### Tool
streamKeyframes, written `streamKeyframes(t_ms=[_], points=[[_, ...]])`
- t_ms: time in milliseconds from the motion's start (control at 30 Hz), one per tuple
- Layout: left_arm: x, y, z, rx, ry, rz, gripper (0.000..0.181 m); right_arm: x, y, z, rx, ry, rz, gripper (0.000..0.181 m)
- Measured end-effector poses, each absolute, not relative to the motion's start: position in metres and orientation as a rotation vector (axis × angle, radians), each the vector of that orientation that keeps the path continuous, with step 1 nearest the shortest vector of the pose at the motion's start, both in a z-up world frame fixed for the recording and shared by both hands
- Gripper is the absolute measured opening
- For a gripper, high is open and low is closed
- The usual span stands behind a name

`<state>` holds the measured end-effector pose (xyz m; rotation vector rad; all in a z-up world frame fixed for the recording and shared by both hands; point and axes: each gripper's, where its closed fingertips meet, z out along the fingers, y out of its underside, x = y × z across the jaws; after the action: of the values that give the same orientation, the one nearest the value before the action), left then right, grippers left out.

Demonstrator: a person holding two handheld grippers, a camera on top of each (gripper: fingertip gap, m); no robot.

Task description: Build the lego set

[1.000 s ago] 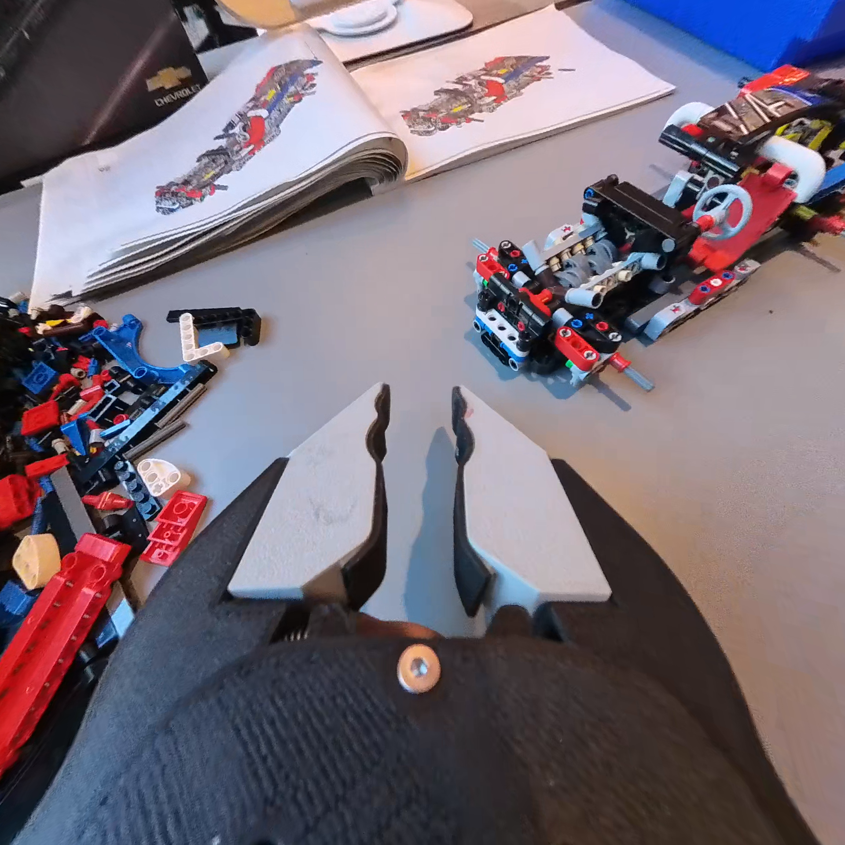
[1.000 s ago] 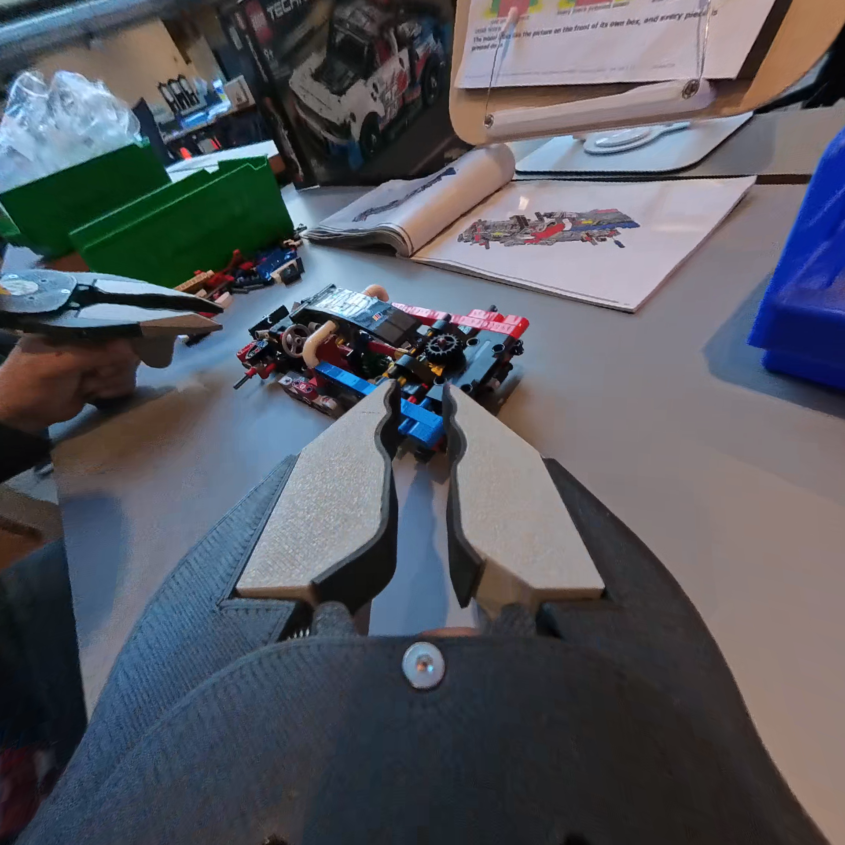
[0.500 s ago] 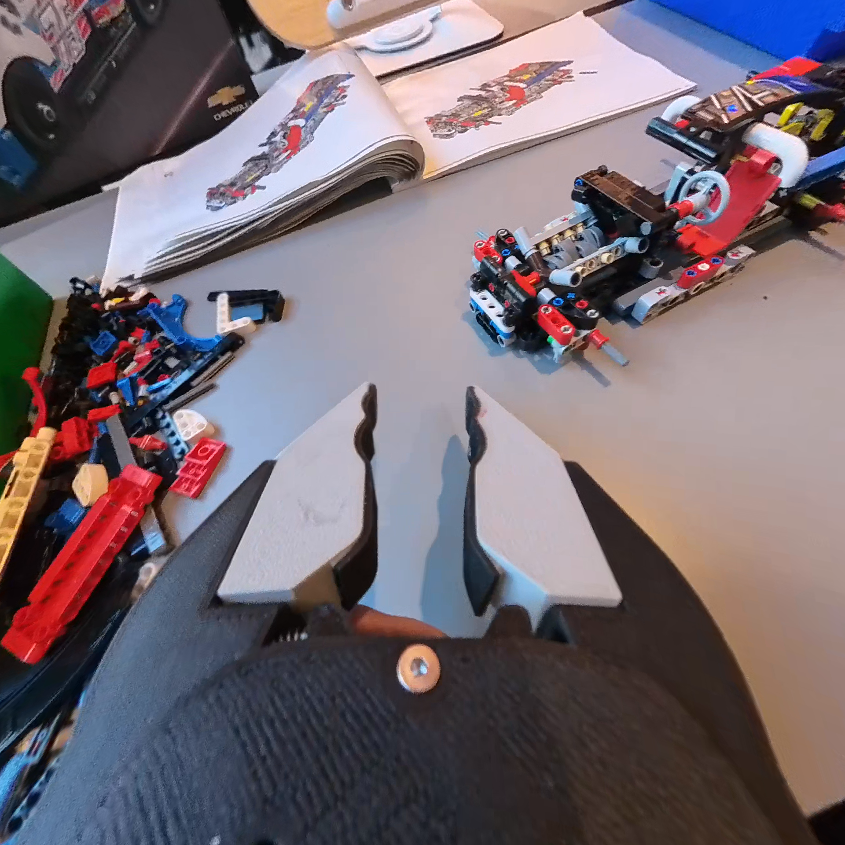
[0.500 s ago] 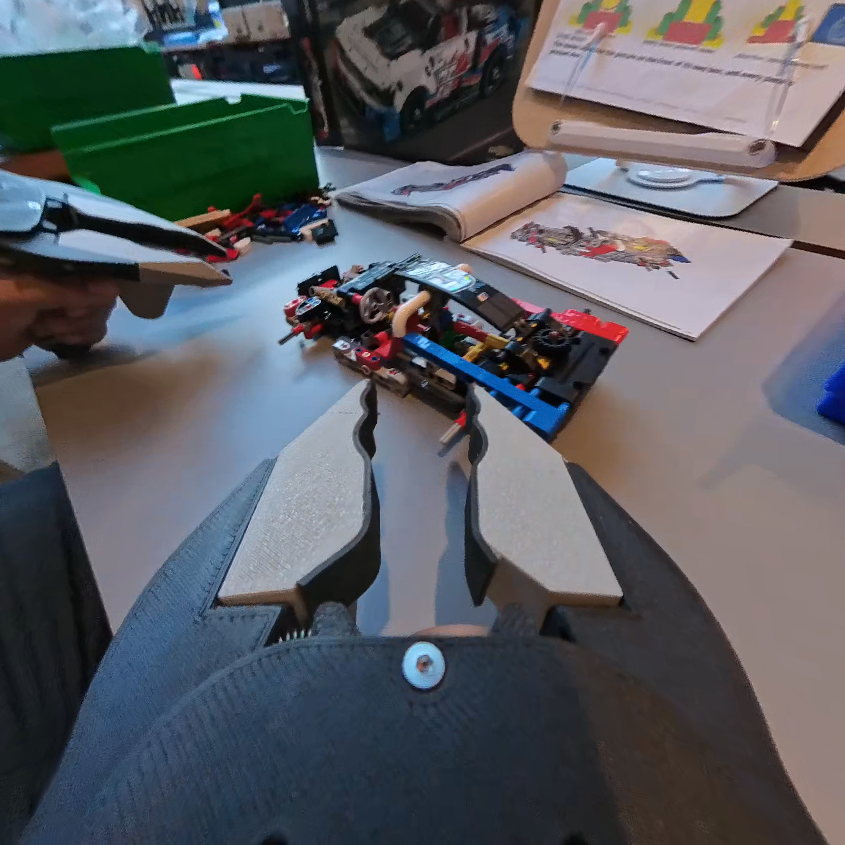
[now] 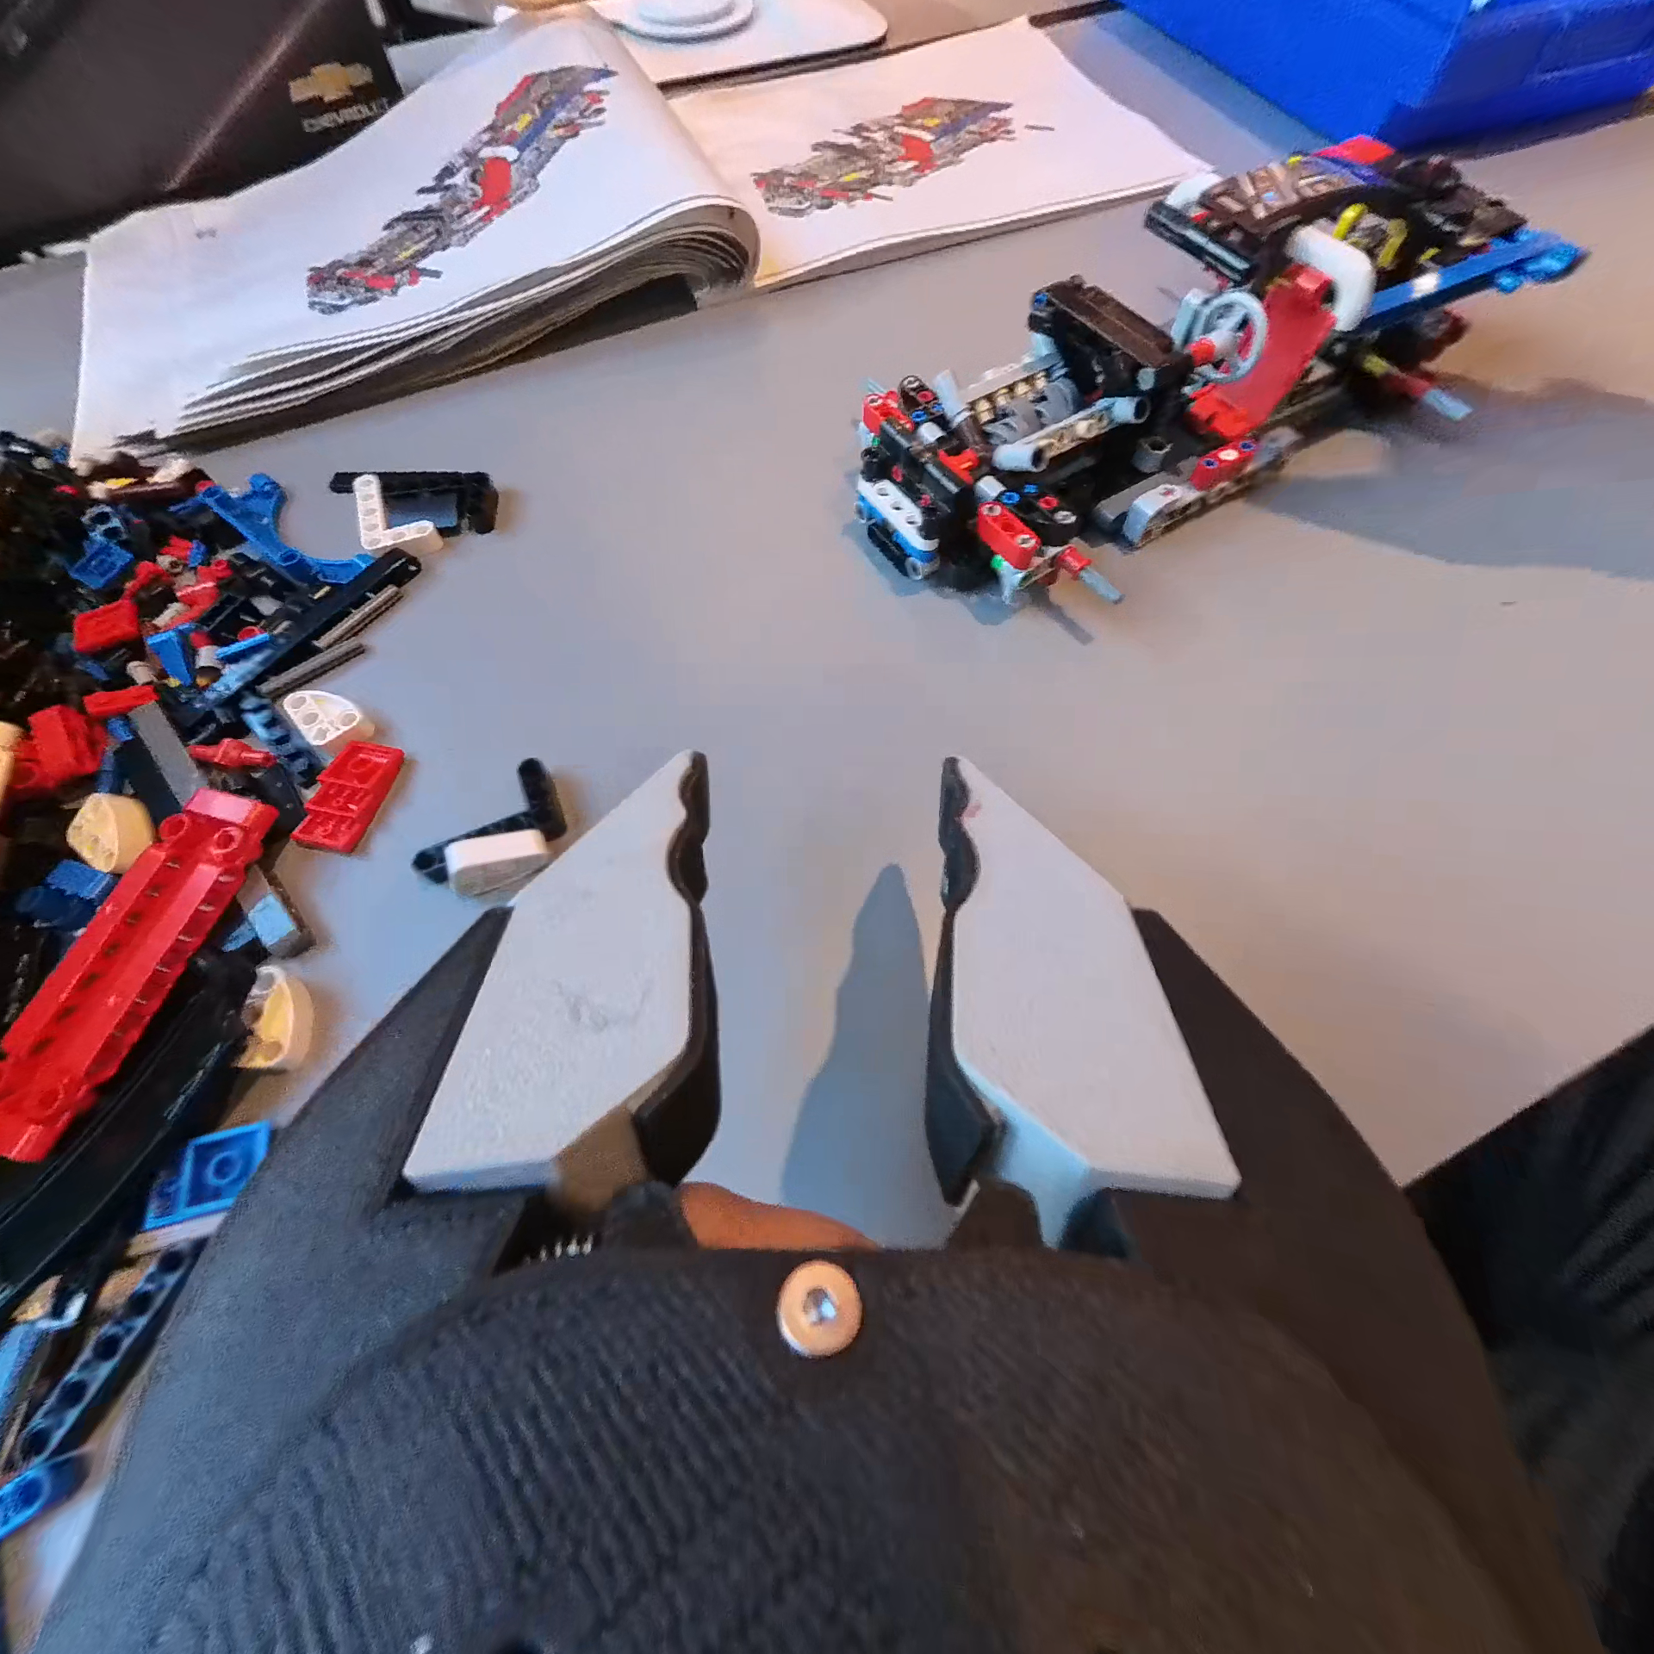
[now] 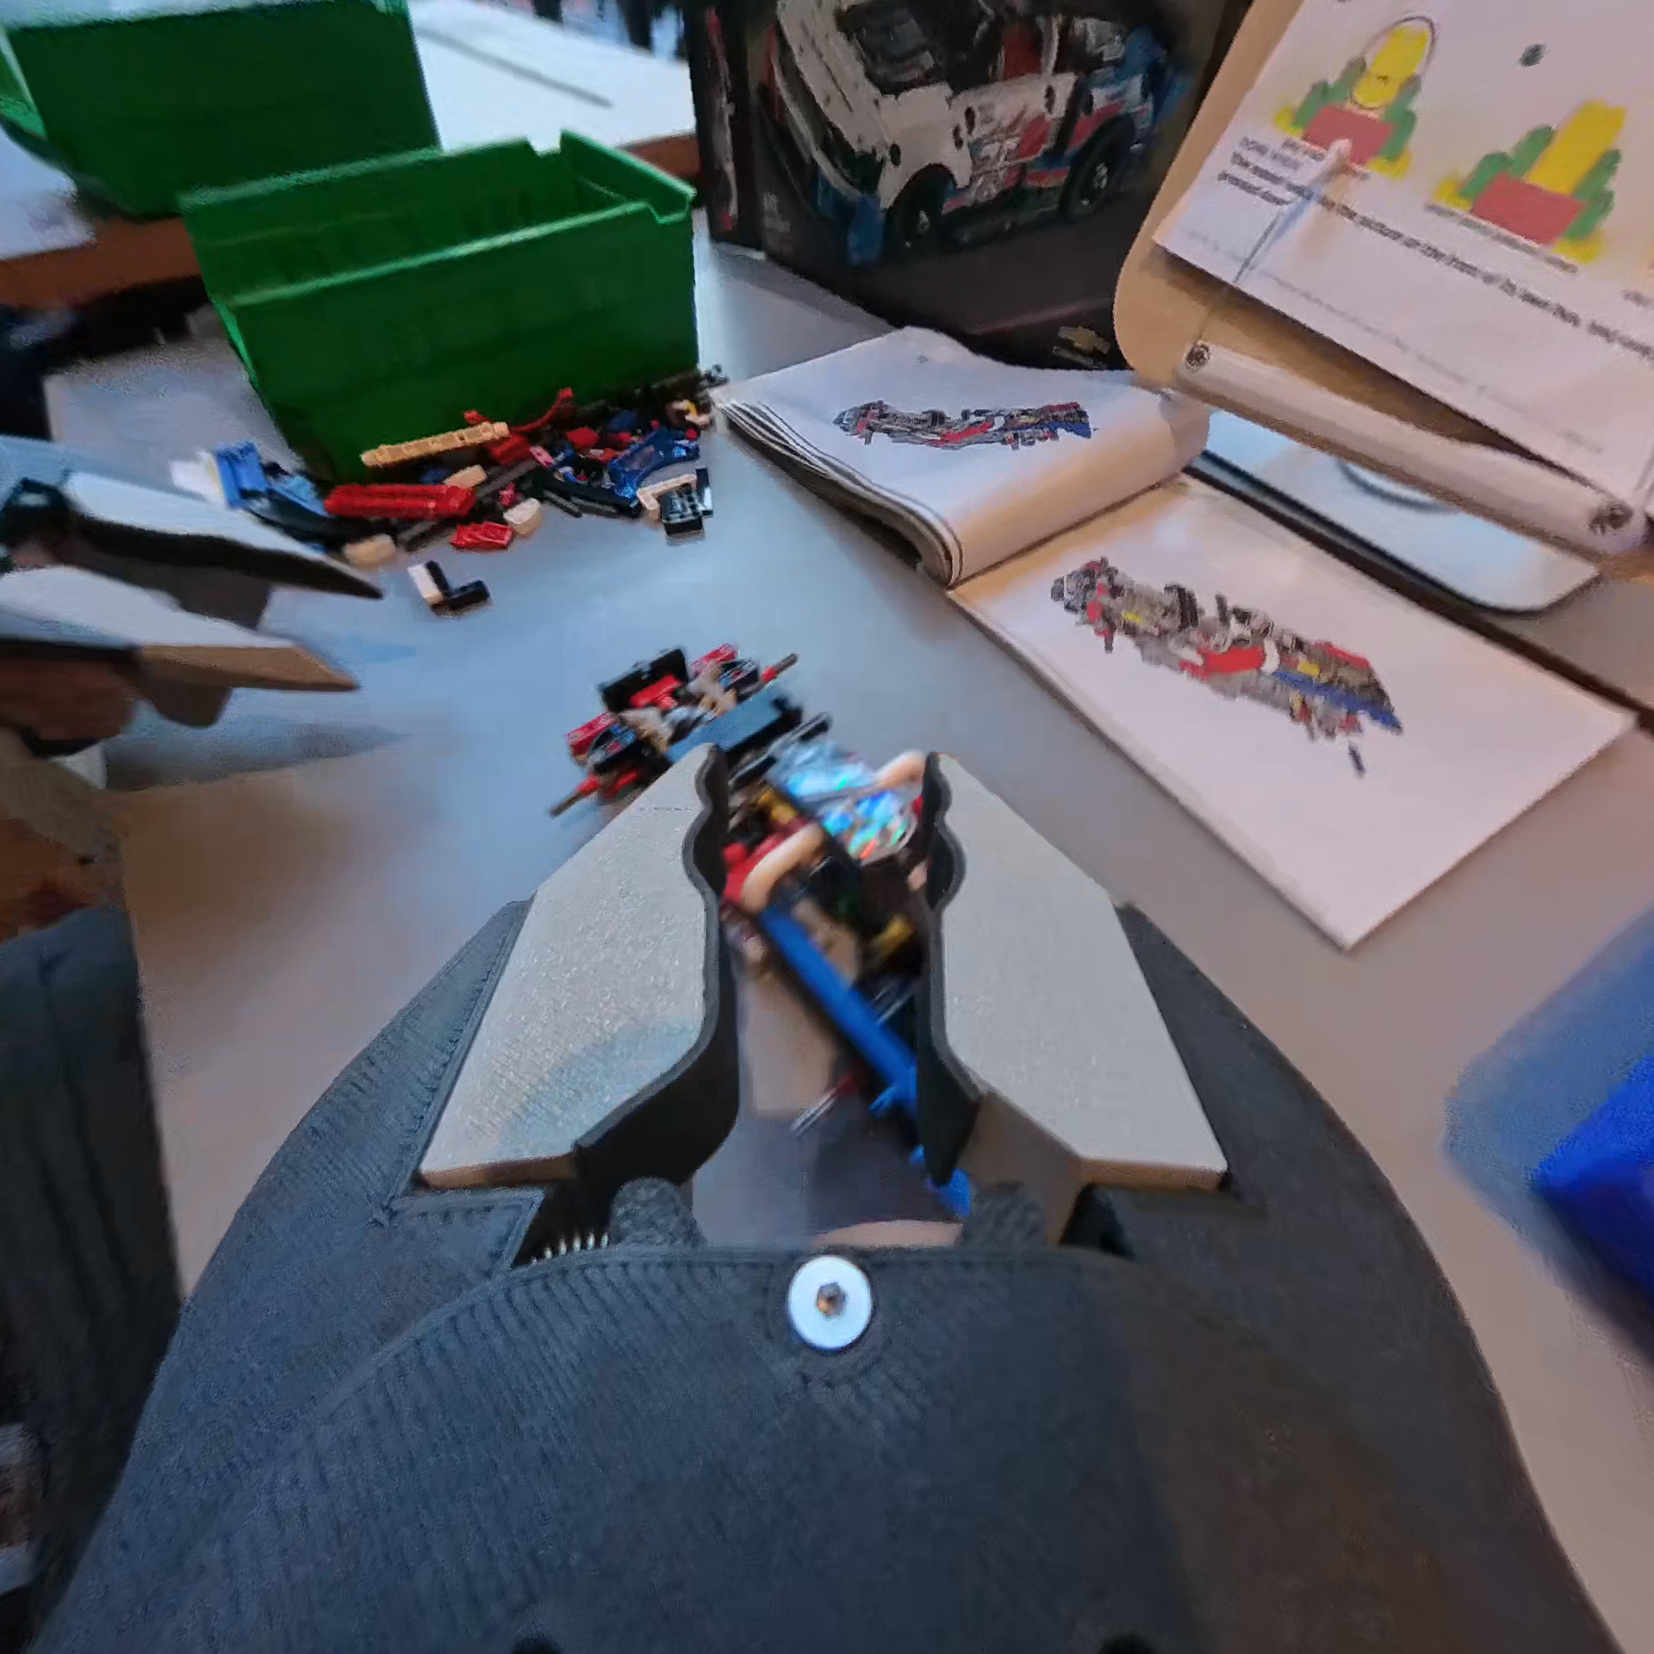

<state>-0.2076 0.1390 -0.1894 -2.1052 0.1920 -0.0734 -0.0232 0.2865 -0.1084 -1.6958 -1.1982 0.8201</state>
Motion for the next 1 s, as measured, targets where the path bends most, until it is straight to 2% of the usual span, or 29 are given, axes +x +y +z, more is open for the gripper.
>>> streamKeyframes(t_ms=[233,467,600,667,933,1000], points=[[-0.185,0.148,-0.187,-2.086,0.219,-0.216,0.048,-0.132,0.393,-0.134,-1.863,-1.514,0.764,0.039],[-0.193,0.162,-0.197,-2.091,0.267,-0.224,0.047,-0.213,0.409,-0.183,-1.873,-1.736,0.724,0.046],[-0.199,0.168,-0.197,-2.09,0.291,-0.205,0.047,-0.222,0.412,-0.216,-1.903,-1.886,0.588,0.042],[-0.204,0.17,-0.197,-2.091,0.301,-0.178,0.047,-0.225,0.415,-0.218,-1.85,-1.906,0.529,0.033],[-0.203,0.17,-0.2,-2.105,0.277,-0.233,0.044,-0.227,0.411,-0.223,-1.794,-1.864,0.586,0.026],[-0.202,0.172,-0.201,-2.112,0.287,-0.217,0.044,-0.225,0.402,-0.224,-1.807,-1.87,0.638,0.008]])
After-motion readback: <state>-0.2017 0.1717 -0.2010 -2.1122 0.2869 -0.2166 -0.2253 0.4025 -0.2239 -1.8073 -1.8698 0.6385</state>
